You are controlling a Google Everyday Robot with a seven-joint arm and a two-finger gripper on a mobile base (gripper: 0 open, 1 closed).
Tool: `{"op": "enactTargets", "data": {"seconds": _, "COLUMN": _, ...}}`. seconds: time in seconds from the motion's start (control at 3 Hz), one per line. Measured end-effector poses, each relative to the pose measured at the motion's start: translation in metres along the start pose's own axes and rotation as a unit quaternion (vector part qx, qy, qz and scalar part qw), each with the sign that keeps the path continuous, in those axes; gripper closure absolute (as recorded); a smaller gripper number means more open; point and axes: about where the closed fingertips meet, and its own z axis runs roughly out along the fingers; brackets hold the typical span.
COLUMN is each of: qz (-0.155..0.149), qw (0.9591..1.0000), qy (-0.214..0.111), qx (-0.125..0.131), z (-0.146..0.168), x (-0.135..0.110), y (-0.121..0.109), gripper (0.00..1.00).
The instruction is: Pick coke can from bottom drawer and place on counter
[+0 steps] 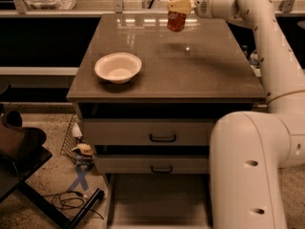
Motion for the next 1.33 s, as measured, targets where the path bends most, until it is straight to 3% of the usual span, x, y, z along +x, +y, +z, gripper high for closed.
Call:
{"op": "enactTargets", "data": {"seconds": 0.33, "qz": -0.001, "qw": 0.9994, "qy": 0.032, "qx": -0.015, "z": 0.032, "x": 0.034, "y": 0.004, "gripper": 1.00}}
{"op": "enactTargets", "data": {"seconds": 0.67, "qz": -0.007, "qw": 0.9991, "qy": 0.039, "qx": -0.017, "z": 0.036, "x": 0.041, "y": 0.005, "gripper": 1.00}}
{"op": "enactTargets", "data": {"seconds": 1.0, "qz": -0.031, "qw": 0.9972, "qy": 0.064, "qx": -0.024, "z": 0.047, "x": 0.066, "y": 0.008, "gripper": 1.00}}
{"op": "enactTargets", "data": {"seconds": 1.33, "qz": -0.030, "qw": 0.9971, "qy": 0.065, "qx": -0.026, "z": 0.050, "x": 0.068, "y": 0.010, "gripper": 0.82}}
